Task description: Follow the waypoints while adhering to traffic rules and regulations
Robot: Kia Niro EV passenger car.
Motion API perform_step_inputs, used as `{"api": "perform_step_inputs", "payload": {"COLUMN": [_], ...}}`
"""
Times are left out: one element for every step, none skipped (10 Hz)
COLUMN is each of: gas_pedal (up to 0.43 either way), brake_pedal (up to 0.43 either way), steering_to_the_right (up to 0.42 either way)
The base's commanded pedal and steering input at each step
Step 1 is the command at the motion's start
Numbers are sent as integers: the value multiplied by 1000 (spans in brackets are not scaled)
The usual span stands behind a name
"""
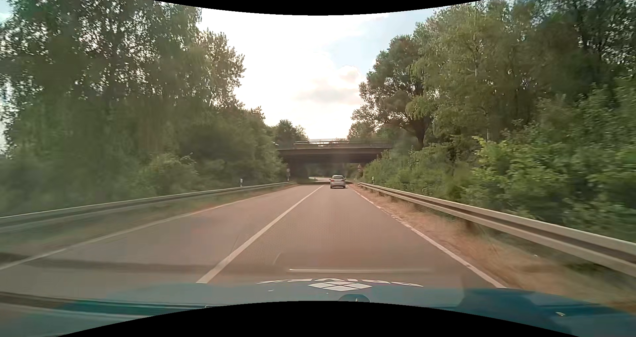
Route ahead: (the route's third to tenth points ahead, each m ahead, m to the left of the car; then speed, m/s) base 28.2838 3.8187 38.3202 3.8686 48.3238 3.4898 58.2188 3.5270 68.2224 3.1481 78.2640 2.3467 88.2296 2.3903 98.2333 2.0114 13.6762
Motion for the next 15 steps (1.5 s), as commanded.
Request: {"api": "perform_step_inputs", "payload": {"gas_pedal": [28, 28, 28, 0, 0, 0, 0, 0, 0, 0, 0, 0, 0, 0, 0], "brake_pedal": [0, 0, 0, 0, 0, 0, 0, 0, 0, 0, 0, 0, 0, 0, 0], "steering_to_the_right": [9, 9, 9, 8, 8, 8, 7, 7, 7, 7, 7, 6, 6, 6, 6]}}
